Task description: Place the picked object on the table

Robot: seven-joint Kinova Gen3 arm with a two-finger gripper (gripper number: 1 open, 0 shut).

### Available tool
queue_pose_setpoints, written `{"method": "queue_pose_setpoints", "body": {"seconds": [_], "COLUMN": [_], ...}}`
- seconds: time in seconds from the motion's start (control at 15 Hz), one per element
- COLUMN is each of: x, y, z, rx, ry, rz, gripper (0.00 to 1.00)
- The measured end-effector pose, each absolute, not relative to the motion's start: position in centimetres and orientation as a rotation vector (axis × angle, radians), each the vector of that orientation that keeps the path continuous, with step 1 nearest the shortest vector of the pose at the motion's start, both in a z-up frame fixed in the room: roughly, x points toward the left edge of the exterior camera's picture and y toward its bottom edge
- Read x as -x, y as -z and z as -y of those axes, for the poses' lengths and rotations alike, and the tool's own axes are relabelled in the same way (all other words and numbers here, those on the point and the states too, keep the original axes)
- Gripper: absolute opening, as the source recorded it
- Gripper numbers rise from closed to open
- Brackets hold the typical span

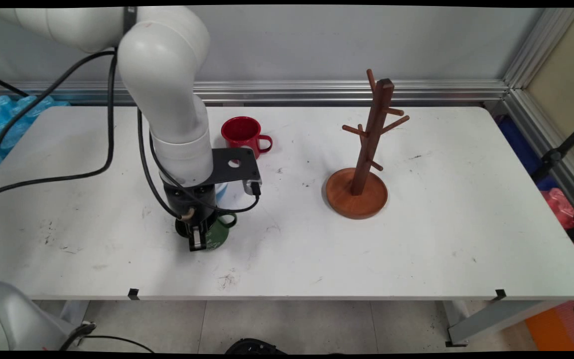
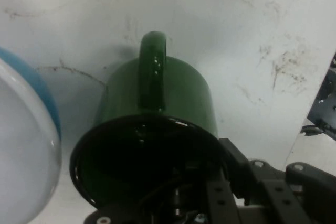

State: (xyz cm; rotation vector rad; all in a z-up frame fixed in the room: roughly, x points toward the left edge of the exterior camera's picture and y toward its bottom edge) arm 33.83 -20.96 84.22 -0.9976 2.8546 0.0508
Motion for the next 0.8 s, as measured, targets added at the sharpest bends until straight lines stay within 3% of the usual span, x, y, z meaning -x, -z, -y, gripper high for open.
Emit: {"method": "queue_pose_setpoints", "body": {"seconds": [0.27,0.33,0.8], "x": [-33.53,-33.44,-32.91], "y": [-83.85,-83.75,-83.35], "z": [21.20,21.27,21.67], "rx": [0.998,0.999,1.015], "ry": [-0.045,-0.042,-0.031], "rz": [-2.848,-2.847,-2.856], "gripper": [0.00,1.00,1.00]}}
